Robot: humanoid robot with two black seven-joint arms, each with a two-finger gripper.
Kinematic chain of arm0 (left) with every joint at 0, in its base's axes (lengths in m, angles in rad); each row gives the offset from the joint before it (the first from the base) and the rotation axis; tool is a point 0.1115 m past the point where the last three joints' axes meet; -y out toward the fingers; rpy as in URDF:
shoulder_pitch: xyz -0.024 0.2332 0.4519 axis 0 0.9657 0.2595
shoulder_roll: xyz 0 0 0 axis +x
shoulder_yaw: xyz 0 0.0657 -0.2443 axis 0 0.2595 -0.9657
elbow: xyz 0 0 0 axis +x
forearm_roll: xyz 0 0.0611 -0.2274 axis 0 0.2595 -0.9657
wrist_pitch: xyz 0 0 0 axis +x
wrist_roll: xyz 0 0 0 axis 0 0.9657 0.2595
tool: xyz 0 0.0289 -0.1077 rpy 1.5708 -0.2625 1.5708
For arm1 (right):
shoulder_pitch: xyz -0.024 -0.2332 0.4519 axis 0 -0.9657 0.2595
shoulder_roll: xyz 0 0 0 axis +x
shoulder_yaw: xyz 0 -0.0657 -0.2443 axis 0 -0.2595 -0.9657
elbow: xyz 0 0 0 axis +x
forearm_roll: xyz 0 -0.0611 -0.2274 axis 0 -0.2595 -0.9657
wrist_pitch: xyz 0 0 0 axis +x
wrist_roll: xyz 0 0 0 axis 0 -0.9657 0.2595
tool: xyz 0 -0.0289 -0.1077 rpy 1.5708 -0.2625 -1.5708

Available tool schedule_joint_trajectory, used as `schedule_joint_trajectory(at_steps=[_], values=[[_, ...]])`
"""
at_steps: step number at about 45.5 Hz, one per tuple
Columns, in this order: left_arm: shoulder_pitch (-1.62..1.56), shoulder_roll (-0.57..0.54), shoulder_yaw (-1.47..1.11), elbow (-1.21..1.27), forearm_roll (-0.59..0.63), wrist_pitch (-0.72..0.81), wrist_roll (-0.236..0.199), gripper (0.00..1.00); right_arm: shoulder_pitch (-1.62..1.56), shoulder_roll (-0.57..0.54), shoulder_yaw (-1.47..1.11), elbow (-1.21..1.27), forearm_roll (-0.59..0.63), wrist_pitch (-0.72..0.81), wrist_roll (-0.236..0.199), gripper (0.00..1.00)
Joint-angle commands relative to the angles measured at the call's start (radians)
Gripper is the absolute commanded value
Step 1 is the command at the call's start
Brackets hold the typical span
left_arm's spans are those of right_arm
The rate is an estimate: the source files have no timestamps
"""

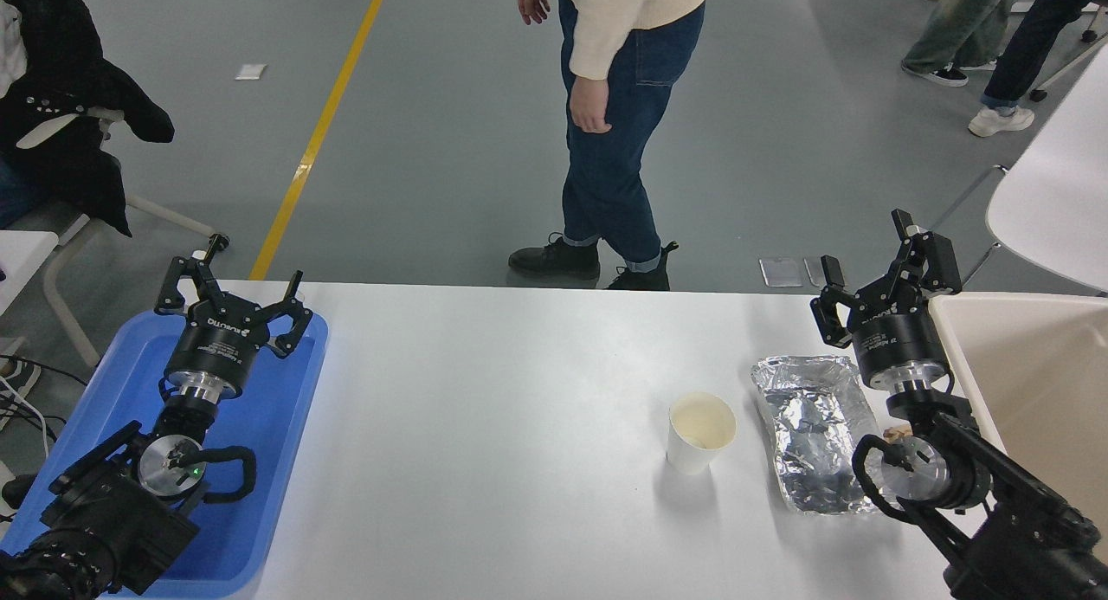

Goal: Pick up paper cup place in dustbin

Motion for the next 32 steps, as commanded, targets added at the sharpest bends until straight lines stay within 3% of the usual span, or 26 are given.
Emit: schedule_joint_trajectory(at_steps=[1, 32], values=[[0.0, 0.0, 0.002, 0.0, 0.0, 0.0, 0.0, 1.0, -0.004, 0.004, 0.002, 0.0, -0.001, 0.0, 0.001, 1.0], [0.0, 0.0, 0.0, 0.0, 0.0, 0.0, 0.0, 1.0, 0.002, 0.008, 0.003, -0.002, -0.001, 0.0, 0.001, 1.0]])
